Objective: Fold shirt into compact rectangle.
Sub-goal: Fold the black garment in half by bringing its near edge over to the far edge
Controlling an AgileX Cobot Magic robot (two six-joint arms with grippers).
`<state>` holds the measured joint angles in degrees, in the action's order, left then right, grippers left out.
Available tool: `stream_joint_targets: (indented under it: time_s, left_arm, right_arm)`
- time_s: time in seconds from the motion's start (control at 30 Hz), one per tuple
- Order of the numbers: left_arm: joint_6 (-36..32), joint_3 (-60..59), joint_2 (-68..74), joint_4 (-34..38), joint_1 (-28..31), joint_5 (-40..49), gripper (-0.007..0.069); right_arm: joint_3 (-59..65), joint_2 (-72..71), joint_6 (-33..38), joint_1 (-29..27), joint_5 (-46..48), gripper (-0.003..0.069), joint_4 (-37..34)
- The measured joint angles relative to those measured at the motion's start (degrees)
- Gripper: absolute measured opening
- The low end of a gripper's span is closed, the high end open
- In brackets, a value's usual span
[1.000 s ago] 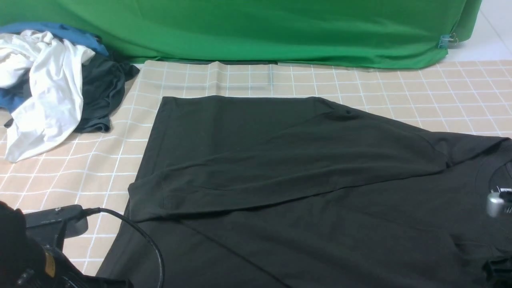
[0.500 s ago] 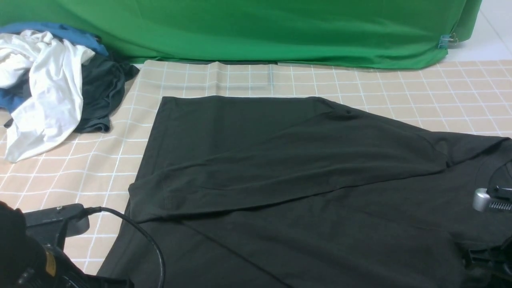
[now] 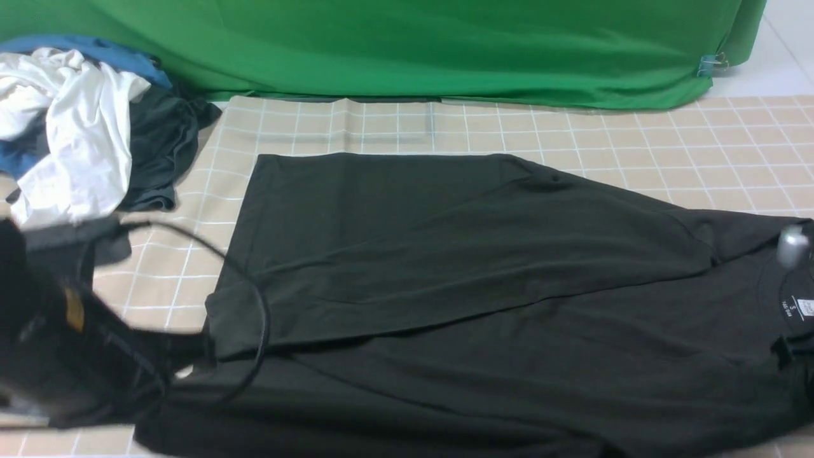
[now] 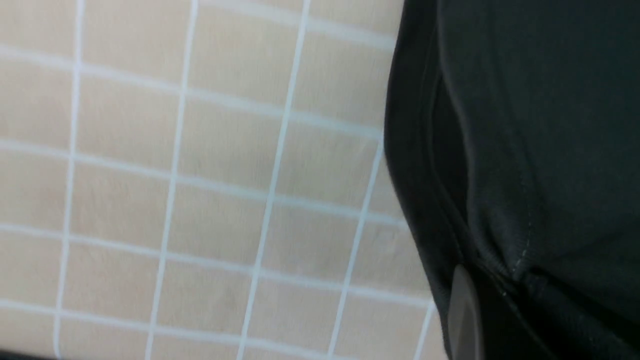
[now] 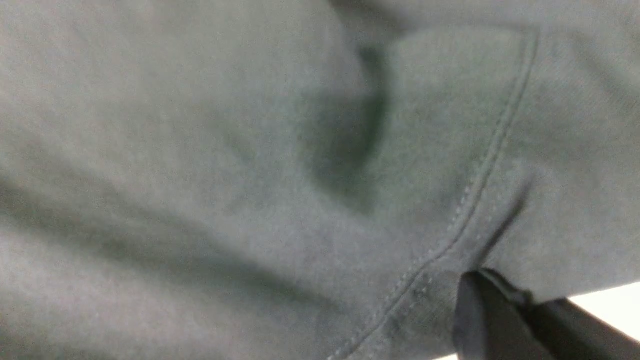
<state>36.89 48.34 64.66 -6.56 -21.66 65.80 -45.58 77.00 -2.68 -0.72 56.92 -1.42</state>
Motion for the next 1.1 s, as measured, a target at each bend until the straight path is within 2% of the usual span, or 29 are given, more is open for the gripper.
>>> stream_joint_targets:
  time_s: [0.2, 0.27, 0.47, 0.83, 0.93, 1.0, 1.1]
  left_arm:
    - [0.0, 14.7, 12.9, -2.7, 1.7, -0.7, 0.003]
    - [-0.8, 18.0, 15.2, -1.8, 2.9, -1.1, 0.003]
    - [-7.2, 36.0, 30.8, 4.1, 12.0, -1.5, 0.003]
    - [-7.6, 58.4, 52.5, 6.6, 18.7, 0.6, 0.003]
    - [-7.6, 62.3, 56.2, 6.6, 19.0, 0.5, 0.003]
    - [-7.6, 63.3, 57.7, 6.9, 19.0, 0.3, 0.003]
    - [-7.6, 63.7, 58.6, 6.6, 19.0, -1.1, 0.003]
  right_arm:
    - [-16.0, 7.7, 1.4, 0.0, 3.1, 0.0058, 0.1]
    - [-18.8, 10.0, 1.5, 0.0, 3.7, 0.0058, 0.1]
    - [-37.7, 25.1, 2.3, 0.0, 7.9, 0.0058, 0.3]
    - [-62.7, 46.3, 2.2, 0.0, 10.0, 0.0075, 0.0]
    - [-67.1, 50.5, 2.2, 0.0, 9.7, 0.0158, 0.4]
    - [-68.7, 51.5, 2.3, 0.0, 9.5, 0.0251, 0.8]
    - [-70.5, 51.3, 2.7, 0.0, 11.0, 0.0341, 0.7]
